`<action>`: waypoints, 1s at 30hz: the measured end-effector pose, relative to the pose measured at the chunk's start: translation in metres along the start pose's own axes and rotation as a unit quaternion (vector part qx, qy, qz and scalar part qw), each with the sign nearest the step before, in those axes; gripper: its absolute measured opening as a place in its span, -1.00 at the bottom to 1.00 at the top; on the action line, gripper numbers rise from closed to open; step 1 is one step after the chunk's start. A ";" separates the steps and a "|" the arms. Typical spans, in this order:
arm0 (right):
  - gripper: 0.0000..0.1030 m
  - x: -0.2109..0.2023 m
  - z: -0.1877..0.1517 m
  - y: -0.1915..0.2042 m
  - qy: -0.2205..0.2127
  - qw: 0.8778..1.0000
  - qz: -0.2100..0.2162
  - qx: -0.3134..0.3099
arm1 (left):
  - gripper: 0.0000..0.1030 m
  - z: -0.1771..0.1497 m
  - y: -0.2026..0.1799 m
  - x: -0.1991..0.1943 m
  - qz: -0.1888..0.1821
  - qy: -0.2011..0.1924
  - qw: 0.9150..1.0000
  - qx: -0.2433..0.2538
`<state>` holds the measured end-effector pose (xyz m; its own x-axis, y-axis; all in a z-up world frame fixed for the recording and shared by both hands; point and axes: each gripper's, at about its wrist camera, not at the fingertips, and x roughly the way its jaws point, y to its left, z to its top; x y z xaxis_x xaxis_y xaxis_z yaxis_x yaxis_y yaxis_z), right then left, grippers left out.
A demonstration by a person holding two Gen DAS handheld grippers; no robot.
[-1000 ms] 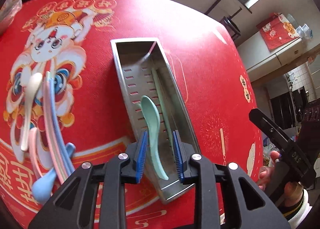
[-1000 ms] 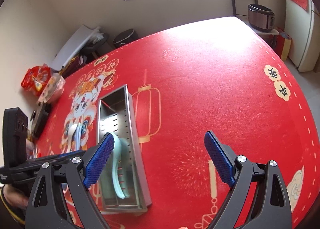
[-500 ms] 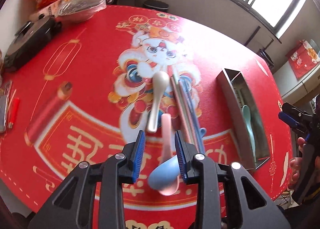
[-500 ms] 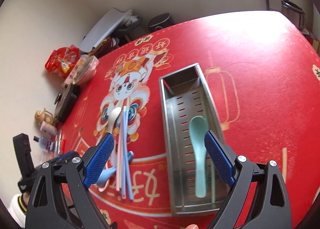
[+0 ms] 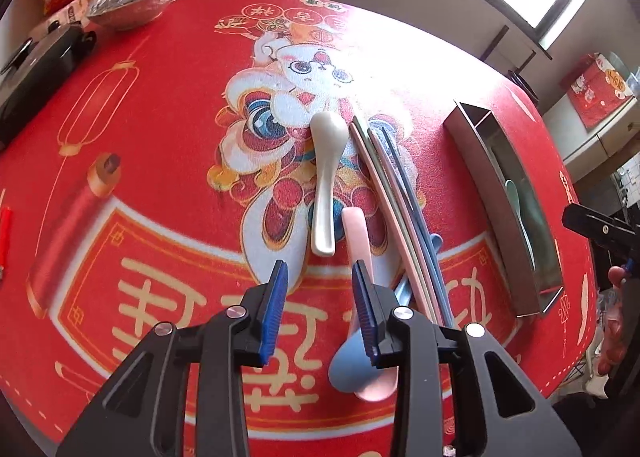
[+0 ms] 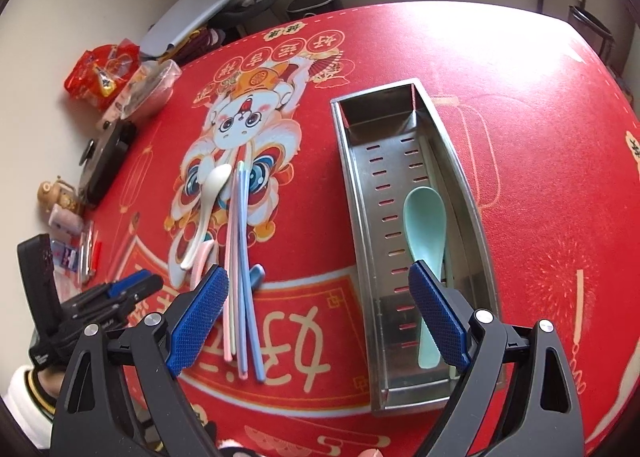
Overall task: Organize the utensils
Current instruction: 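Move the left tool to the pink spoon and close on it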
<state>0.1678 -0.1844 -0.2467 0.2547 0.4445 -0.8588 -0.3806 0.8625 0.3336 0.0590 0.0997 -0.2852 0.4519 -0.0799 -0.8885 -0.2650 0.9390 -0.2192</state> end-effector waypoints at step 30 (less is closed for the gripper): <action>0.72 -0.007 -0.004 -0.013 0.000 1.000 -0.007 0.019 | -0.48 0.000 -0.014 0.033 -0.044 0.059 0.997 -0.005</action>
<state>0.1677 -0.1995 -0.2465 0.2597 0.4331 -0.8631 -0.3439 0.8766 0.3365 0.0780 0.0836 -0.3111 0.3702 -0.2015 -0.9068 -0.2378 0.9231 -0.3022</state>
